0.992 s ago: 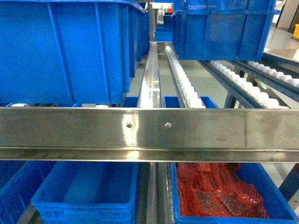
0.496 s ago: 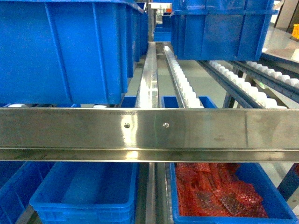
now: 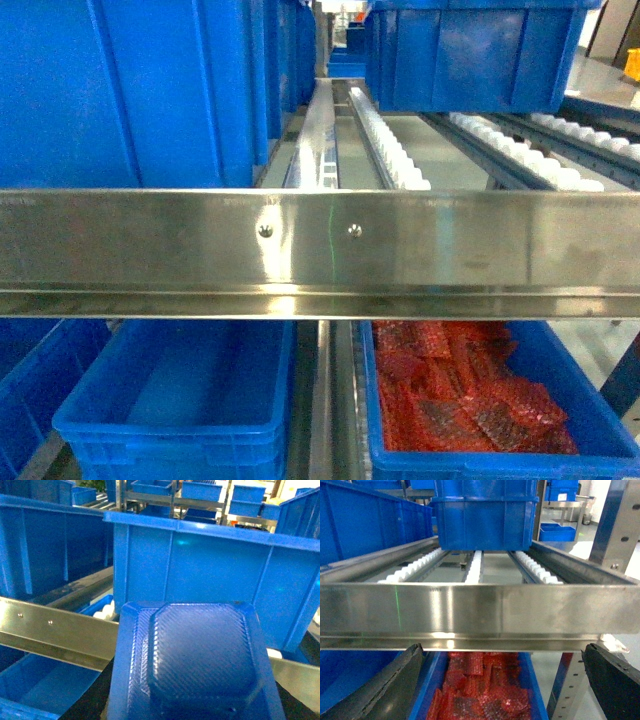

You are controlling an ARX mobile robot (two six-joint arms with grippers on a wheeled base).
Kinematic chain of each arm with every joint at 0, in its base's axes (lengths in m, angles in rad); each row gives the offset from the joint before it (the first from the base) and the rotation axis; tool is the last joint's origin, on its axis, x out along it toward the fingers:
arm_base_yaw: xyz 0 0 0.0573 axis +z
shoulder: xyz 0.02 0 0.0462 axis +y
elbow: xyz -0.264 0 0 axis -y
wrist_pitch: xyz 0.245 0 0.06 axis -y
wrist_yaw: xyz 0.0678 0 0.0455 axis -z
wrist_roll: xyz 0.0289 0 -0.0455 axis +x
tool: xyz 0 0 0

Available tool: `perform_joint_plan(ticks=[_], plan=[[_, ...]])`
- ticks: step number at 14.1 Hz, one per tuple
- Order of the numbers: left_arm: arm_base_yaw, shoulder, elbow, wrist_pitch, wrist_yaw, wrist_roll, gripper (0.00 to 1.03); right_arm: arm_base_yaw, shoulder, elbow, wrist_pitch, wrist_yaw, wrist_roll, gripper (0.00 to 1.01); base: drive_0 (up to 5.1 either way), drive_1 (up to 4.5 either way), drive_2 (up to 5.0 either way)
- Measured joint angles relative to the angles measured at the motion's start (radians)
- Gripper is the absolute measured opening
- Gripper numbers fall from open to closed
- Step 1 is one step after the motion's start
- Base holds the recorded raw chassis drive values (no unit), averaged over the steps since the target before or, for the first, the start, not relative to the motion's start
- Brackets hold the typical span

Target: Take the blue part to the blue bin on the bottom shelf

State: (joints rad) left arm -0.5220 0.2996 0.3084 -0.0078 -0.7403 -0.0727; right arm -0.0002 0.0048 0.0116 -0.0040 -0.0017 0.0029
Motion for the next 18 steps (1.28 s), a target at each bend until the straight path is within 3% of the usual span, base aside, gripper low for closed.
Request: perform_joint_plan(ticks=[18], plan=[[0.0,0.001,0.0,-0.002,0.0,0.0,0.43,0.0,0.0,0.0,0.0,0.001,0.0,0.98,0.0,0.0,0.0]])
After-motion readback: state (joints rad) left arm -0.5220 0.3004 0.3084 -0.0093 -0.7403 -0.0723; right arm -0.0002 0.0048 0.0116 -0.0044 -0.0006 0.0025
